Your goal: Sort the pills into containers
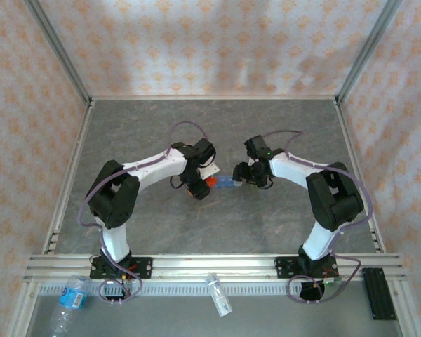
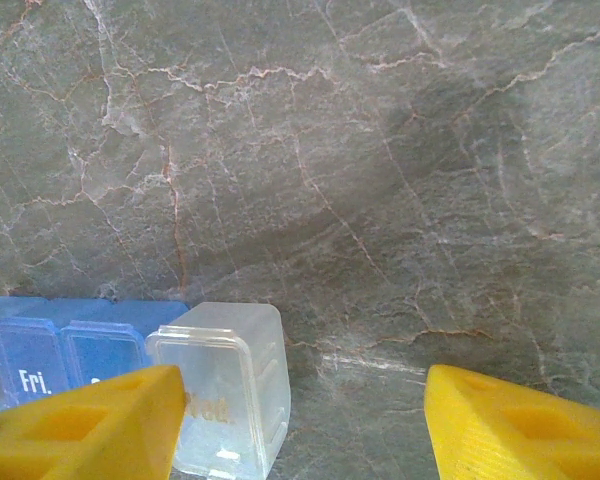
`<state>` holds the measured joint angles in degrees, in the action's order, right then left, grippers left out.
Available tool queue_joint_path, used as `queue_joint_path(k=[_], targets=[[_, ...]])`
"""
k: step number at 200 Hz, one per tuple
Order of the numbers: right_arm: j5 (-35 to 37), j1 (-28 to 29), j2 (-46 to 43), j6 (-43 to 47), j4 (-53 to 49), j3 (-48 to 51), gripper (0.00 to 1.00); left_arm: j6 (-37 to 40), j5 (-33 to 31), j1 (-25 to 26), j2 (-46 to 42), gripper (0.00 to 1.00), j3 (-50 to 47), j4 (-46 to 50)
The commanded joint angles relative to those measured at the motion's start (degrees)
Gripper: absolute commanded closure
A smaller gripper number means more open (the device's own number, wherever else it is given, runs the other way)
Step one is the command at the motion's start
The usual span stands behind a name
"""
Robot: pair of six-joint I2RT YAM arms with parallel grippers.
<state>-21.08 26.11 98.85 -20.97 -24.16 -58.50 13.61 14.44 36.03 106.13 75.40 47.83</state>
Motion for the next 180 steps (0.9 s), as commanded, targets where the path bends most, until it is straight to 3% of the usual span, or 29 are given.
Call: queue_joint_path(k=[1,180], targets=[[0.87,0.44,1.25,-0.35,-1.76,-0.60,0.35,0.73,-0.89,0.44,1.01,1.00,1.68,2.66],[0.89,0.43,1.22,-0.35,-1.83,-0.56,0.35,0.66,-3.61,1.28,4.99,1.00,5.90,7.75]])
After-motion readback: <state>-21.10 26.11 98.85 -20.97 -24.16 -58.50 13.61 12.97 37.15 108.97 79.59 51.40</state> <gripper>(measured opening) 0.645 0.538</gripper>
